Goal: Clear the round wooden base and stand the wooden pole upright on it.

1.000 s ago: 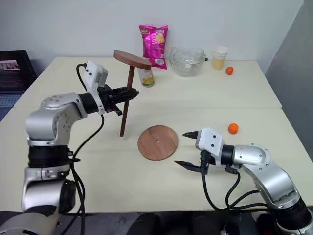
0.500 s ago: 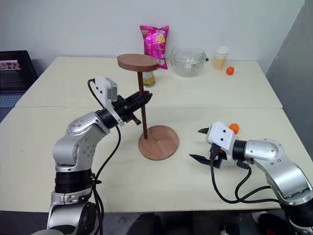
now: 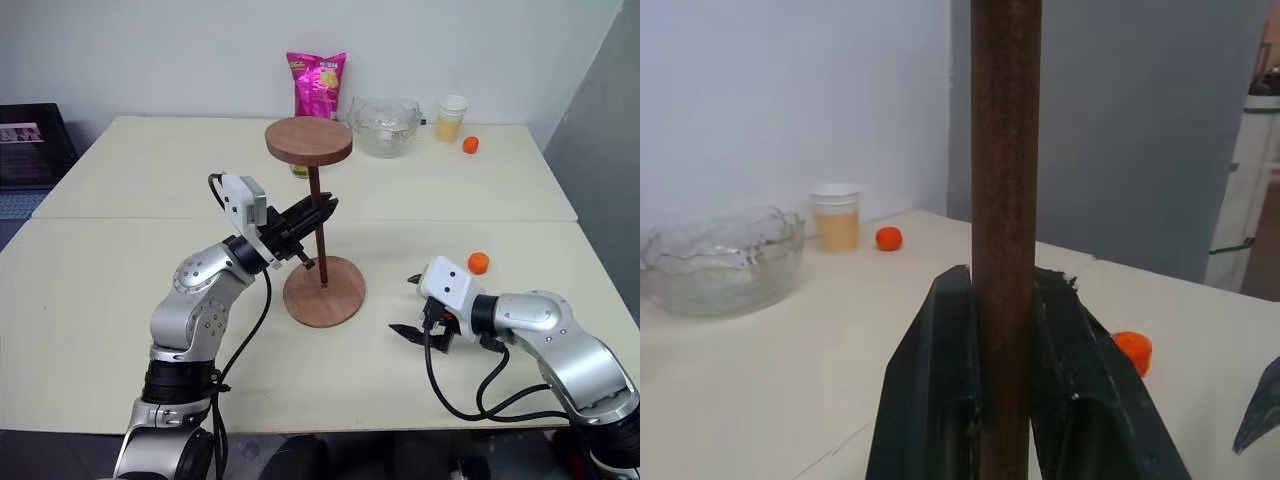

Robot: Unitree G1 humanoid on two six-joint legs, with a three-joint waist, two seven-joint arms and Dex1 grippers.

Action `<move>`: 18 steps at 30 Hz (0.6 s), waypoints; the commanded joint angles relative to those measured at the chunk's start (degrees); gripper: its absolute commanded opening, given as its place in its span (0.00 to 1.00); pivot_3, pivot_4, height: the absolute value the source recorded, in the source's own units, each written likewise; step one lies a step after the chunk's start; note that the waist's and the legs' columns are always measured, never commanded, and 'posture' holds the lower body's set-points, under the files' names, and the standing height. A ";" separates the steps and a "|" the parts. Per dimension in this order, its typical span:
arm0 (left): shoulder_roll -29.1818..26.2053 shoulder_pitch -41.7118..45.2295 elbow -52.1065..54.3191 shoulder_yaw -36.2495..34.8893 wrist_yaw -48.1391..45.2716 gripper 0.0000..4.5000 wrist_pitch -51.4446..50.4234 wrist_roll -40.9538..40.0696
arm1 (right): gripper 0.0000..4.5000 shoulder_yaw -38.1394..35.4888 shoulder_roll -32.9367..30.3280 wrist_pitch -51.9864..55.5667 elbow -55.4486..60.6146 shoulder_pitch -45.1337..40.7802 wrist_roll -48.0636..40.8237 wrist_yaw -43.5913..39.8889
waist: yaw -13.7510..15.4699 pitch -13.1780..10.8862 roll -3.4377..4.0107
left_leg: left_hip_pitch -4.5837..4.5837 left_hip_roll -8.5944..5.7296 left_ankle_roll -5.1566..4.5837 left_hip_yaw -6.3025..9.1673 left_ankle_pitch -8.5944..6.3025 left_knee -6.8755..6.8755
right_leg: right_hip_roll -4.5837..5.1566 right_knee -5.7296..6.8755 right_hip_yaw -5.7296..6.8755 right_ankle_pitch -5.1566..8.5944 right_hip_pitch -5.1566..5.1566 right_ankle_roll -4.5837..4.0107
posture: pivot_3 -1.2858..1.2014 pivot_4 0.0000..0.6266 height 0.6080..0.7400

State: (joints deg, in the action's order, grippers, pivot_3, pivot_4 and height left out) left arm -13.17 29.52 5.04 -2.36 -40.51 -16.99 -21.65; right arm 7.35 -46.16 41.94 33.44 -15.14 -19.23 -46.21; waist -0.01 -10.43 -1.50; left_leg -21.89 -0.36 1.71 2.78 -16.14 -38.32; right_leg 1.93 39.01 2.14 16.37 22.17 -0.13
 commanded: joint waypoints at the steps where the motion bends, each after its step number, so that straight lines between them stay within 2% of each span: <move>1: 0.22 -0.72 -0.13 -0.03 0.51 0.06 2.09 -0.40 | 1.00 -0.53 -0.14 0.41 1.92 -1.25 -0.52 0.09 | 0.00 0.00 0.00 | 0.01 0.00 0.00 0.00 0.00 0.00 | 0.00 0.01 0.00 0.00 0.00 0.00 | 0.52 0.24 1.00; 18: 0.16 -3.15 -1.57 1.16 -0.15 0.06 3.66 -1.31 | 1.00 0.38 -0.47 0.96 2.29 -2.10 -1.05 -1.62 | 0.03 0.02 -0.01 | 0.04 -0.01 -0.02 0.01 -0.01 0.00 | 0.00 -0.01 0.02 0.00 -0.05 0.01 | 0.52 0.24 1.00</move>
State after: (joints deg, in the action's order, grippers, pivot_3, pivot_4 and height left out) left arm -12.88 27.35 2.65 -2.18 -40.54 -12.46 -22.57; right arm 8.20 -46.22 43.07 33.57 -16.49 -19.53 -47.43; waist 0.02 -10.41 -1.50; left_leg -21.85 -0.37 1.69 2.80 -16.16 -38.31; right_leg 1.93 39.01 2.16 16.37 22.12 -0.12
